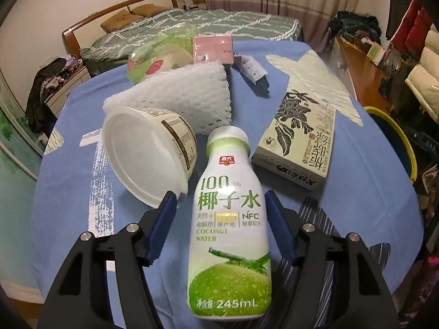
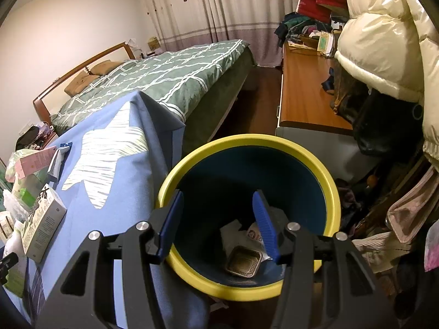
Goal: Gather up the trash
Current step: 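Grasp the green coconut water bottle with the left gripper, then carry the coconut water bottle to the yellow bin and release it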
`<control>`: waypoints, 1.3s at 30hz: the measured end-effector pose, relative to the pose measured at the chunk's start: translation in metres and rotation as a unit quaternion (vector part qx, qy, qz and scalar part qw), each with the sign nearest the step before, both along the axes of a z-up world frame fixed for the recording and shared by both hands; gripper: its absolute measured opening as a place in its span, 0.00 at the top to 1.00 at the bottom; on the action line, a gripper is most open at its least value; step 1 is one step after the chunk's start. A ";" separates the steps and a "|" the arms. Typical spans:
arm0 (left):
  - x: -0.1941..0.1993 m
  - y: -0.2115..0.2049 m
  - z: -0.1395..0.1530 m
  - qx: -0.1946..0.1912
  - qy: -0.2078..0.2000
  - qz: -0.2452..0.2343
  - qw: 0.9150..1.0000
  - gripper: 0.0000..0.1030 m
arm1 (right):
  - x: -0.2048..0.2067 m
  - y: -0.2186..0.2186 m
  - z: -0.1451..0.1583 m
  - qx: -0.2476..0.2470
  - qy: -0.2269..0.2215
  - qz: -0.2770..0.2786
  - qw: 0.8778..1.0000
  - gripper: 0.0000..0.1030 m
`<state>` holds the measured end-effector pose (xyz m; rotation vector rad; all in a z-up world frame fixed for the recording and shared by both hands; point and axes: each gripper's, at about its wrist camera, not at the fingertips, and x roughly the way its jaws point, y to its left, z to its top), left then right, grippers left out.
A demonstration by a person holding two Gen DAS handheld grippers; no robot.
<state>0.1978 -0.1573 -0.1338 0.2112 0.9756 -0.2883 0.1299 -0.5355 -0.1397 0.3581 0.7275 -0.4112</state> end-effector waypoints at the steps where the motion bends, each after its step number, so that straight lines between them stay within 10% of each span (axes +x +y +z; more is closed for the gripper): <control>1: 0.002 -0.001 -0.001 0.003 0.004 -0.002 1.000 0.38 | 0.000 0.000 0.000 -0.001 0.001 0.000 1.000 0.51; 26: -0.049 0.000 0.030 -0.030 -0.012 -0.044 0.998 0.50 | -0.015 0.004 0.011 0.009 -0.026 0.009 1.000 0.51; 39: -0.041 -0.114 0.056 -0.053 -0.036 -0.151 0.987 0.50 | -0.059 -0.015 0.030 -0.011 -0.046 -0.007 0.999 0.51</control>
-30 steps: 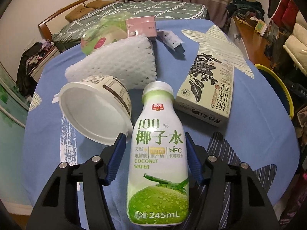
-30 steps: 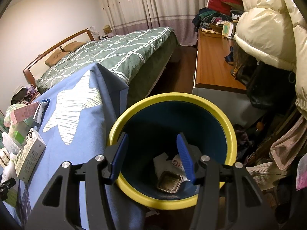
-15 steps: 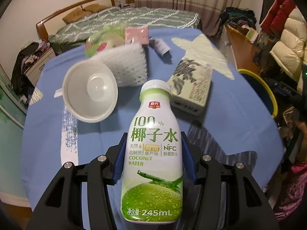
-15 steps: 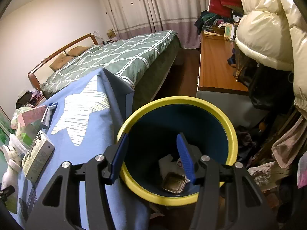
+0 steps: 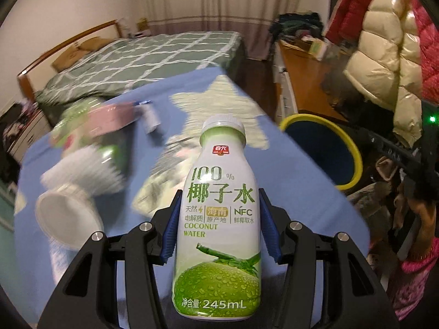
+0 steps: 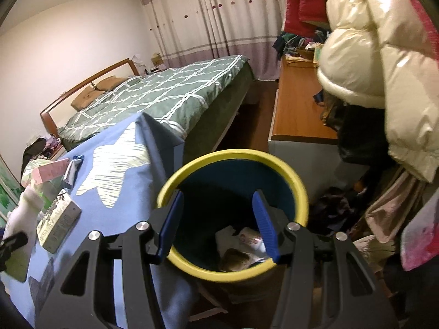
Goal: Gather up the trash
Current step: 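Carry the coconut water bottle to the yellow bin and release it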
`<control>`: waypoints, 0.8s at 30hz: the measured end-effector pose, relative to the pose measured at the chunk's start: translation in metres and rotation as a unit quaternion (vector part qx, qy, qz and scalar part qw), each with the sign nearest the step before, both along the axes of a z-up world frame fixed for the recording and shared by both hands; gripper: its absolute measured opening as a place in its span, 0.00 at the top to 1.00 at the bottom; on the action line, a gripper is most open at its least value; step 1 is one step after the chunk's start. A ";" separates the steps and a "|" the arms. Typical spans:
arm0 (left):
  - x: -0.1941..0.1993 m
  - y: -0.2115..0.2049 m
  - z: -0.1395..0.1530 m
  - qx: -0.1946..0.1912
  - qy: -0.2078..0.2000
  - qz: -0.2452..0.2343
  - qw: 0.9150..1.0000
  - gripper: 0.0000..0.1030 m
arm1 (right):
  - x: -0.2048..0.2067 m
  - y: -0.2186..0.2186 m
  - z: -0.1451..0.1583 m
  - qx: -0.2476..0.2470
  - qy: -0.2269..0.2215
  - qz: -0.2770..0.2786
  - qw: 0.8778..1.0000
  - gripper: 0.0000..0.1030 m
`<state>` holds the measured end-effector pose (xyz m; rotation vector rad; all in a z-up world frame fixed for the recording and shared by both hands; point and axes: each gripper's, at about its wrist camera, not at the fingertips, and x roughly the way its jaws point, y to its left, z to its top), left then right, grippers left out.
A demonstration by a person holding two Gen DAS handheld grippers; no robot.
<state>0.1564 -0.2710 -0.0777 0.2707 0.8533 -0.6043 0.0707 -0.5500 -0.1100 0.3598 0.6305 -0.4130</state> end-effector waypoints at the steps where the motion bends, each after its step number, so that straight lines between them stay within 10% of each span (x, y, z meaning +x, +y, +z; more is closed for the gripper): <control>1: 0.001 -0.014 0.000 -0.001 0.003 -0.012 1.000 0.50 | -0.005 -0.005 0.000 -0.002 -0.001 -0.005 1.000 0.51; 21: 0.022 -0.245 -0.046 0.033 0.022 -0.130 0.991 0.49 | -0.055 -0.068 -0.025 0.018 0.016 -0.059 0.998 0.51; 24: 0.022 -0.253 -0.046 0.030 0.002 -0.121 0.992 0.21 | -0.056 -0.071 -0.029 0.022 0.019 -0.061 0.998 0.51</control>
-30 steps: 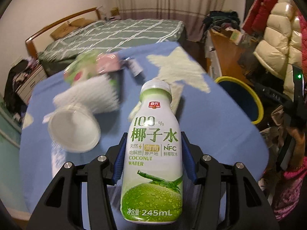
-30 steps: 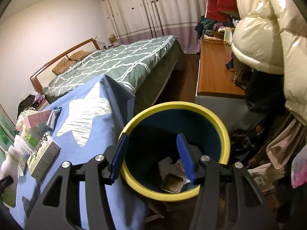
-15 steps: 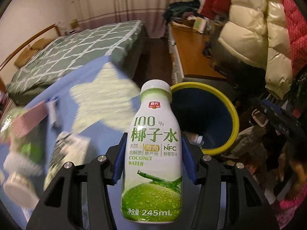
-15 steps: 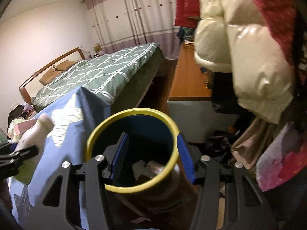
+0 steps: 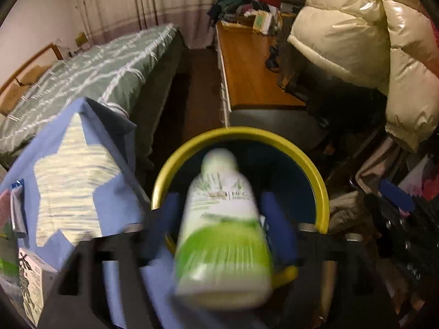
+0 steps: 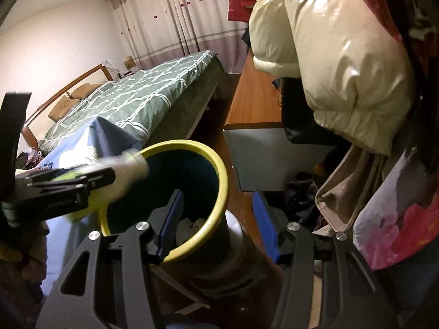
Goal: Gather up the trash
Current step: 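Carry the coconut water bottle to the yellow bin and release it, then grasp the blue-capped white tube with the right gripper and lift it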
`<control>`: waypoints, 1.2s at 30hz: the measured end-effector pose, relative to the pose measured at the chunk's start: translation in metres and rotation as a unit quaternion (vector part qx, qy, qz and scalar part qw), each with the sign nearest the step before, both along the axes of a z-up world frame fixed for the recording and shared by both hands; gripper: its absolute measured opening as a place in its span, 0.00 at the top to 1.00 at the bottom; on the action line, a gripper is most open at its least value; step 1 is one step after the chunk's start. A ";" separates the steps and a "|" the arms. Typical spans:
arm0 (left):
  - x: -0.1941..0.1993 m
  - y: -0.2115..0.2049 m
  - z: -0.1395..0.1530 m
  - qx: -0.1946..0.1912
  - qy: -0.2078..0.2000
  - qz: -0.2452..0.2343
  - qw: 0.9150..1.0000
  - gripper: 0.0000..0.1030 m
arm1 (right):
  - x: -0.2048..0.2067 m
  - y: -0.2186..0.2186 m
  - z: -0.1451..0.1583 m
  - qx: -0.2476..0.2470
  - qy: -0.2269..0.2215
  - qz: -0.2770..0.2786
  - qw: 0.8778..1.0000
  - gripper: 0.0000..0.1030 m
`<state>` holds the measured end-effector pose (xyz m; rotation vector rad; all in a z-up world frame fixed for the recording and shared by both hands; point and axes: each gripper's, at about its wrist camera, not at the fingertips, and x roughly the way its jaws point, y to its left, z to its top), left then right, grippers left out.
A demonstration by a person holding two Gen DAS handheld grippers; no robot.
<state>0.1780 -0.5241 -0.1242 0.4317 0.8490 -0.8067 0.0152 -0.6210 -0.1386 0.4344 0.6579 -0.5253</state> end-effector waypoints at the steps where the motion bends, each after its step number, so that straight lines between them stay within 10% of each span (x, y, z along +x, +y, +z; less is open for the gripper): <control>1: -0.003 0.000 0.004 -0.006 -0.012 0.001 1.000 0.20 | 0.000 0.000 0.000 0.001 0.000 0.000 1.000 0.51; 19: -0.027 0.223 0.087 -0.105 -0.092 0.108 0.984 0.16 | 0.033 0.055 0.003 0.003 0.009 0.056 0.998 0.51; 36: 0.011 0.480 0.060 -0.109 -0.157 0.308 0.932 0.13 | 0.137 0.204 0.037 -0.033 0.010 0.207 0.978 0.51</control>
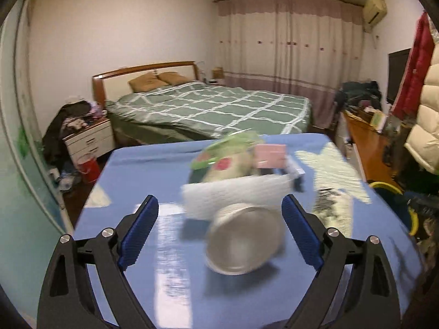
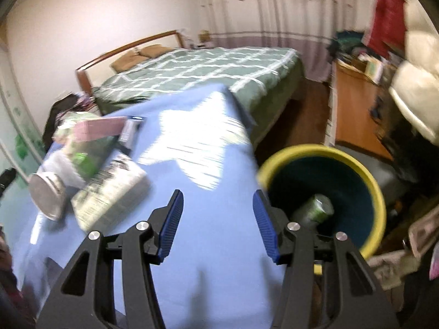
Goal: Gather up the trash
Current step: 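Grasp the blue-capped white tube with the right gripper and lift it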
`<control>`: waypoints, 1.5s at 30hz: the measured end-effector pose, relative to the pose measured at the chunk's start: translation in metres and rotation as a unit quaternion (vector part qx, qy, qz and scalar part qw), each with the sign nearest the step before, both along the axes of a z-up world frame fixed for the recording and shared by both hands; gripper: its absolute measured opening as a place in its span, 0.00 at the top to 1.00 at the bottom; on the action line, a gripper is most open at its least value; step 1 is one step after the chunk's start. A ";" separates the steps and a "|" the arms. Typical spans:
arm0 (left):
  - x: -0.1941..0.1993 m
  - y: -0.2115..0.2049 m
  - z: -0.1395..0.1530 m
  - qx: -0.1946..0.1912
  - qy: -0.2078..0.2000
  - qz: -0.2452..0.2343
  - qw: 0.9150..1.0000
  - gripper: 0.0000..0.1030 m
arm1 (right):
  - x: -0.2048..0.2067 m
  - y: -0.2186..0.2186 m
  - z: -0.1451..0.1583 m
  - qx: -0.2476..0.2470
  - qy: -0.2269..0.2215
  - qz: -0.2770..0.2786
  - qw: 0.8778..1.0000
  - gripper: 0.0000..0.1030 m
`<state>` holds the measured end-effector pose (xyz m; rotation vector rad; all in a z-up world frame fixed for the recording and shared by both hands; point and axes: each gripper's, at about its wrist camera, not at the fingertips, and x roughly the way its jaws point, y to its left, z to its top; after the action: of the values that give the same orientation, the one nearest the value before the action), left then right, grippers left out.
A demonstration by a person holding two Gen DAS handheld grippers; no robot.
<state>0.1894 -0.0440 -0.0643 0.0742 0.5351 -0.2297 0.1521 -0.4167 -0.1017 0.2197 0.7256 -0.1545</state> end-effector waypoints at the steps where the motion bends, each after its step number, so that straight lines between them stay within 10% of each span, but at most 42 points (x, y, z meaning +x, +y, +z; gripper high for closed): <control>1: 0.003 0.005 -0.003 -0.002 0.003 0.004 1.000 0.13 | 0.010 0.012 0.005 -0.001 -0.003 0.013 1.000 0.51; 9: 0.015 0.037 -0.024 -0.058 0.030 0.012 0.998 0.12 | 0.077 0.079 0.019 -0.015 -0.007 0.072 0.997 0.51; 23: 0.008 0.026 -0.025 -0.069 0.030 -0.002 0.997 0.11 | 0.239 0.112 -0.024 -0.022 0.123 0.112 0.986 0.51; 29: 0.007 0.021 -0.028 -0.068 0.036 -0.013 0.997 0.11 | 0.264 0.120 -0.047 -0.021 0.161 0.114 0.980 0.55; 34: 0.005 0.016 -0.028 -0.063 0.034 -0.016 0.997 0.11 | 0.264 0.116 -0.045 -0.013 0.161 0.112 0.981 0.83; 45: 0.005 0.014 -0.030 -0.061 0.037 -0.022 0.997 0.10 | 0.201 0.084 -0.004 0.009 0.097 0.112 0.989 0.83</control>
<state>0.1944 -0.0297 -0.0947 -0.0412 0.5929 -0.3078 0.3533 -0.3326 -0.1058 0.1411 0.9392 0.0453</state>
